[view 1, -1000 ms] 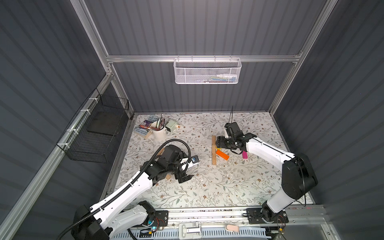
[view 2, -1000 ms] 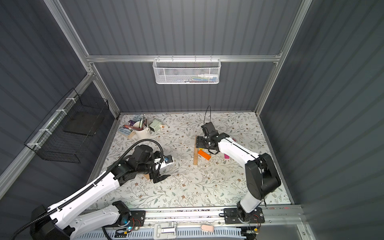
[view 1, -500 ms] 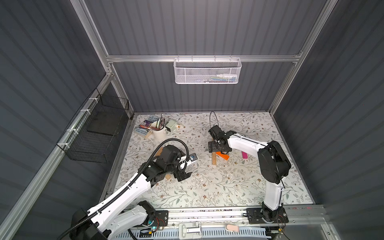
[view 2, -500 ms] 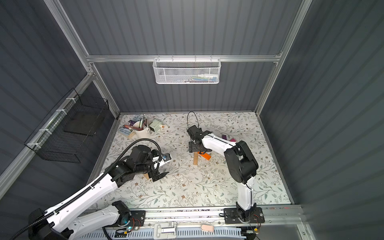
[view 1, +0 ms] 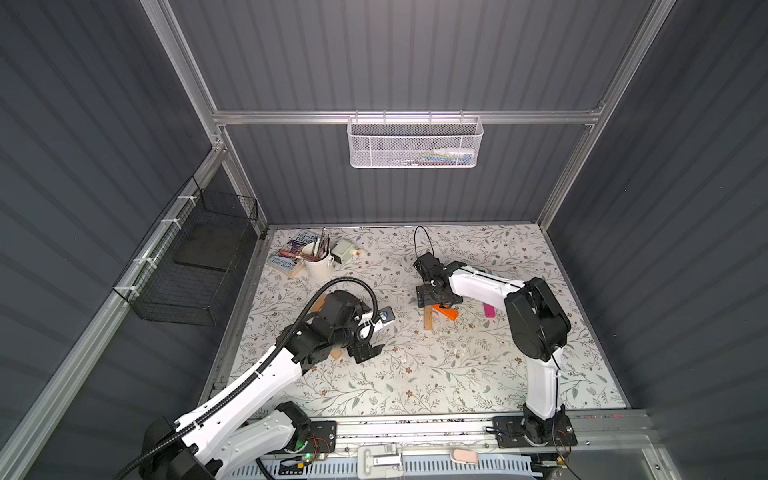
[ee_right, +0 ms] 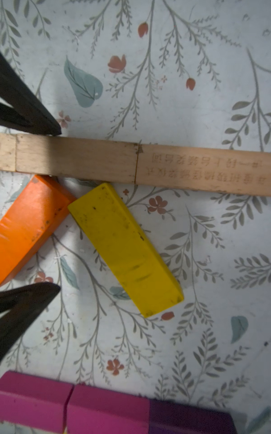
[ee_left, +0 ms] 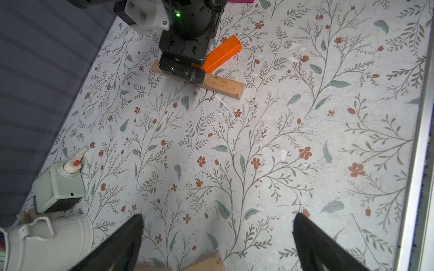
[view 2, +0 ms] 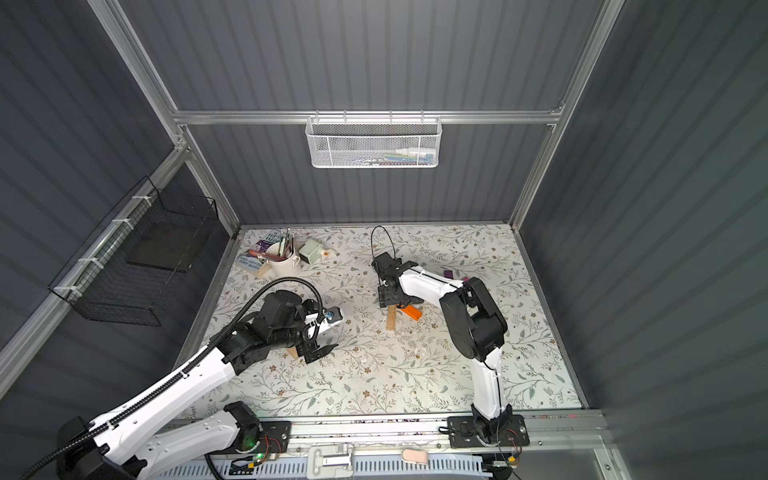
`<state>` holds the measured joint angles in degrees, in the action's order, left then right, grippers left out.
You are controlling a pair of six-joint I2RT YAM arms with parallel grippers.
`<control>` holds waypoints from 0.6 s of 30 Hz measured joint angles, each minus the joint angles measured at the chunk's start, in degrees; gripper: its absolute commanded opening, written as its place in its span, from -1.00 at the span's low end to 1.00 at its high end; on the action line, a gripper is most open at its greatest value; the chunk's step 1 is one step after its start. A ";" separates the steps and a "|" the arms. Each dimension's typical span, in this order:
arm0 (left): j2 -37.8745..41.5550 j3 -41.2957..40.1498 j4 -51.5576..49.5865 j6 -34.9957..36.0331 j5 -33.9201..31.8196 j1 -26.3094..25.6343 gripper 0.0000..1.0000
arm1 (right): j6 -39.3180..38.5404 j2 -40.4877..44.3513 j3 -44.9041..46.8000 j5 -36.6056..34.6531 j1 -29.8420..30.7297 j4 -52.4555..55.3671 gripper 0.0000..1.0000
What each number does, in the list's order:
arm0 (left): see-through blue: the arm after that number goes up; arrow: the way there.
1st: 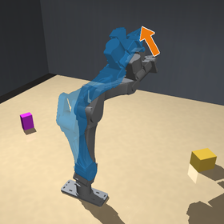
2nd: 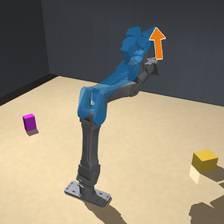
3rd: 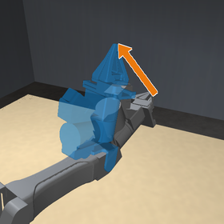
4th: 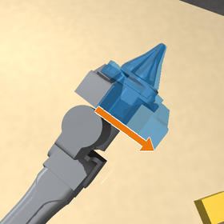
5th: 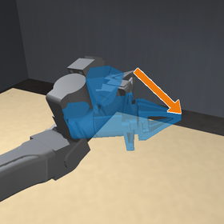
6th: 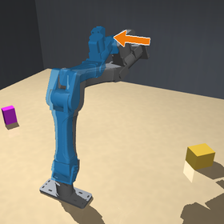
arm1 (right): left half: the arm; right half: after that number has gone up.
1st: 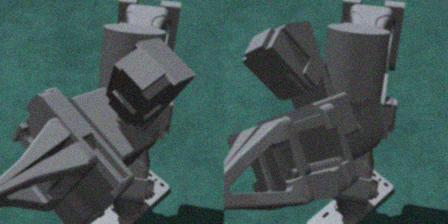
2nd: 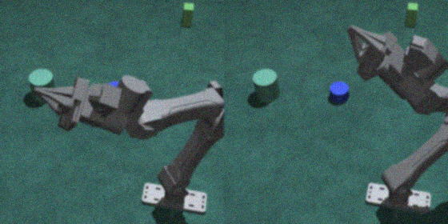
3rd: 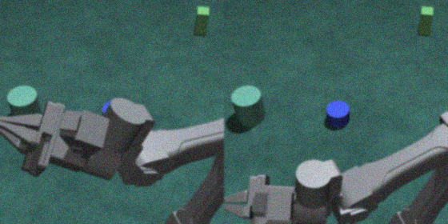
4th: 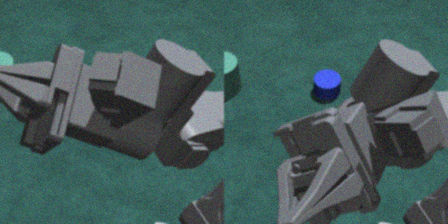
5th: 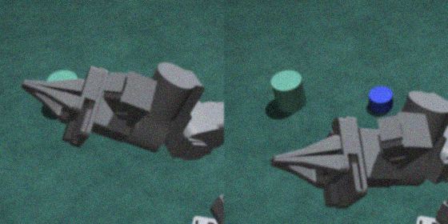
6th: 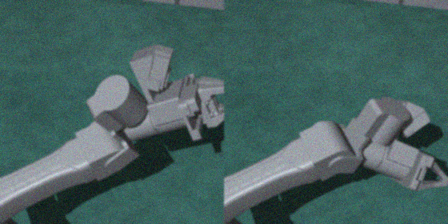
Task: Assemble the letter k with building blocks
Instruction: Adjust the building block at the center of the board.
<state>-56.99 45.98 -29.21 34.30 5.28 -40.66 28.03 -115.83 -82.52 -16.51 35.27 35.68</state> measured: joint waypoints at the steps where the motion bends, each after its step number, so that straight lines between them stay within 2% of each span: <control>1: 0.00 0.00 0.02 0.00 0.00 0.00 1.00 | 0.02 0.00 0.00 -0.02 0.00 0.00 0.94; 12: 0.00 -0.11 0.13 -0.04 -0.07 0.00 0.99 | 0.02 0.66 0.11 1.77 0.02 -0.79 0.95; 18: 0.04 -0.83 1.97 -2.21 -2.69 0.00 0.99 | 0.11 9.44 3.32 3.63 0.02 -3.67 0.98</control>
<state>-56.95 45.15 -27.24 32.10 2.59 -40.66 28.14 -106.39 -79.20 -12.88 35.29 32.01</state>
